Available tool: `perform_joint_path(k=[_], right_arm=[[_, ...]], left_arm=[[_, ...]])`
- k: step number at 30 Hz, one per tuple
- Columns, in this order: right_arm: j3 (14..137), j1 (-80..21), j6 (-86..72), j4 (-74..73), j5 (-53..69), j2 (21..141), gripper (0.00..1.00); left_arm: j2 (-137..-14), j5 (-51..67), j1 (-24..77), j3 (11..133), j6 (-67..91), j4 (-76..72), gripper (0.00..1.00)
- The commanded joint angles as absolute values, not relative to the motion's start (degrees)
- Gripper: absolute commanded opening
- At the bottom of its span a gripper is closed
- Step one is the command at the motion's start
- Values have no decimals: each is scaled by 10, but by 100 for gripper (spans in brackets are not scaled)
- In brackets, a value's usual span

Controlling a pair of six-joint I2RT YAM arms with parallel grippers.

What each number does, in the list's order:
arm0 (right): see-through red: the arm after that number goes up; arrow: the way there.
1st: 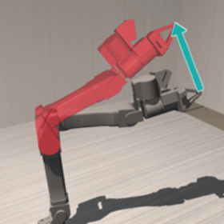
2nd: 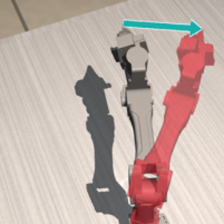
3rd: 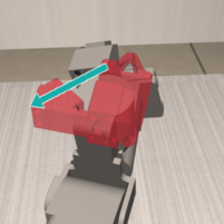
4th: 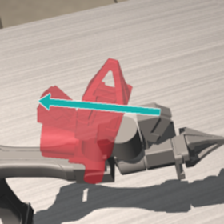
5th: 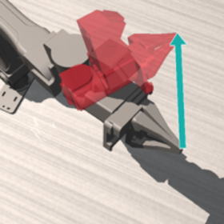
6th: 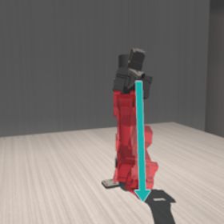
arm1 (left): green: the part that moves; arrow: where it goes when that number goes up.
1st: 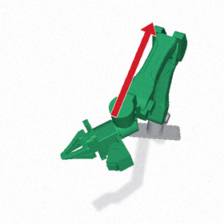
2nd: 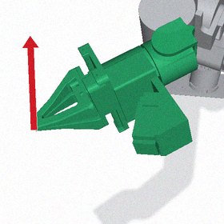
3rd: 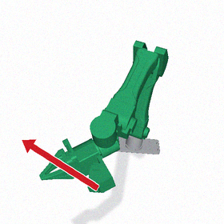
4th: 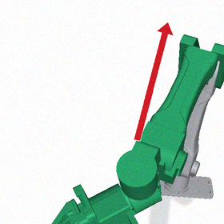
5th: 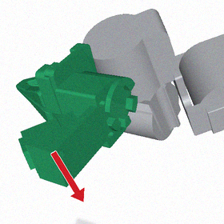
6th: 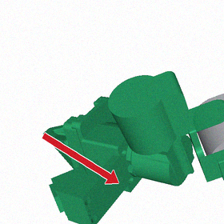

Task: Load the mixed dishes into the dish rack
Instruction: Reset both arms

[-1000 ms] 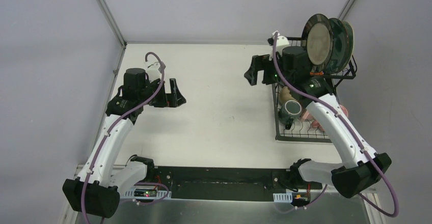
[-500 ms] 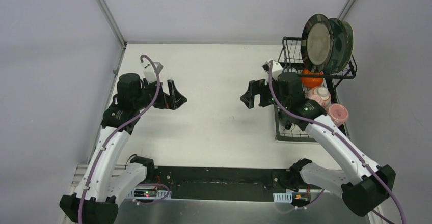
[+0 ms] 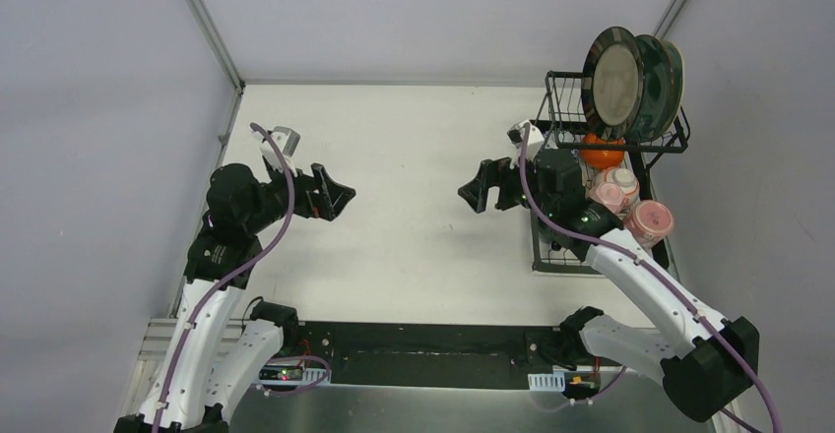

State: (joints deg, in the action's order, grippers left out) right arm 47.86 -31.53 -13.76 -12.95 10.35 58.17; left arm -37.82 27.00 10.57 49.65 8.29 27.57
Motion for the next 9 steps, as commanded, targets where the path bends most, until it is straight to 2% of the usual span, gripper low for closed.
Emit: perform_joint_path(k=[1, 9], right_arm=[[482, -317, -187, -85, 157, 589, 100], [483, -317, -178, -82, 147, 595, 100]], left_arm=[[-381, 257, 111, 492, 82, 246, 99], [-372, 232, 111, 487, 79, 246, 99]])
